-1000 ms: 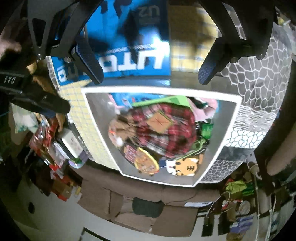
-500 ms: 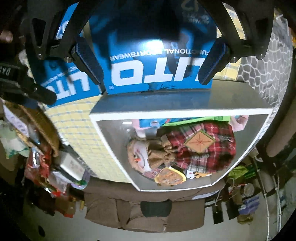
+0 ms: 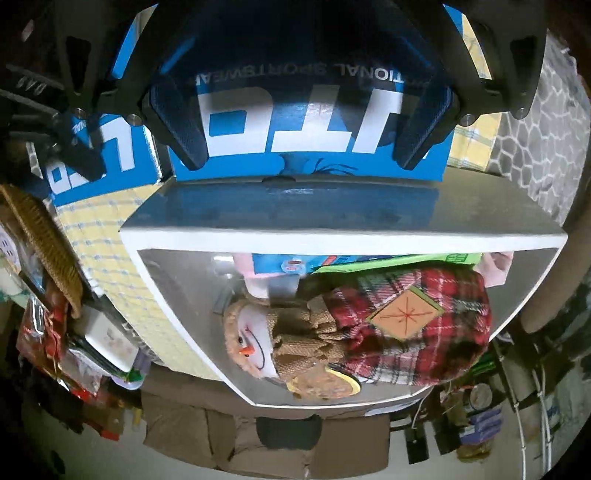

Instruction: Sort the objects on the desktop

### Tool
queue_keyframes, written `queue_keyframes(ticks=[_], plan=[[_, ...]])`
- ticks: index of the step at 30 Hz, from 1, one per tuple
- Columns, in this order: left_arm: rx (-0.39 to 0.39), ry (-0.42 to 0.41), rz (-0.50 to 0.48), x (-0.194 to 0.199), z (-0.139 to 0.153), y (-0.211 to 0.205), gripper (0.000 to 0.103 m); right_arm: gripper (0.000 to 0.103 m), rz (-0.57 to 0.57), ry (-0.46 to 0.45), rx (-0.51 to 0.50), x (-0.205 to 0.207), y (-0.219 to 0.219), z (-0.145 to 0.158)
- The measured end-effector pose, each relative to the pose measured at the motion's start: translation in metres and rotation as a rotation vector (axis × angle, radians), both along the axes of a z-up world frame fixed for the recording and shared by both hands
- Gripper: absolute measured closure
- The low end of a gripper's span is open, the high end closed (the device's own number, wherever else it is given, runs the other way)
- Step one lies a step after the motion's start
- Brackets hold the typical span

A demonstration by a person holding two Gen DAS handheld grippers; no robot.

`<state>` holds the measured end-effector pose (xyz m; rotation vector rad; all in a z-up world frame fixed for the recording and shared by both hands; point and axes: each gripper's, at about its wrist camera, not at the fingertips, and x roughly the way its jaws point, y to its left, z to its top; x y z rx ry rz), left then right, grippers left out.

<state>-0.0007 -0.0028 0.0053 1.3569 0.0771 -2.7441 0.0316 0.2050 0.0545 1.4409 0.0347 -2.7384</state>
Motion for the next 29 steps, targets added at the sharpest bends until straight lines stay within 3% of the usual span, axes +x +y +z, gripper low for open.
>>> queue_keyframes(ticks=[29], plan=[[0.005, -0.002, -0.002, -0.0039, -0.0027, 0.0017, 0.0, 0.0, -0.014, 0.01, 0.004, 0.002, -0.0032, -0.0005]])
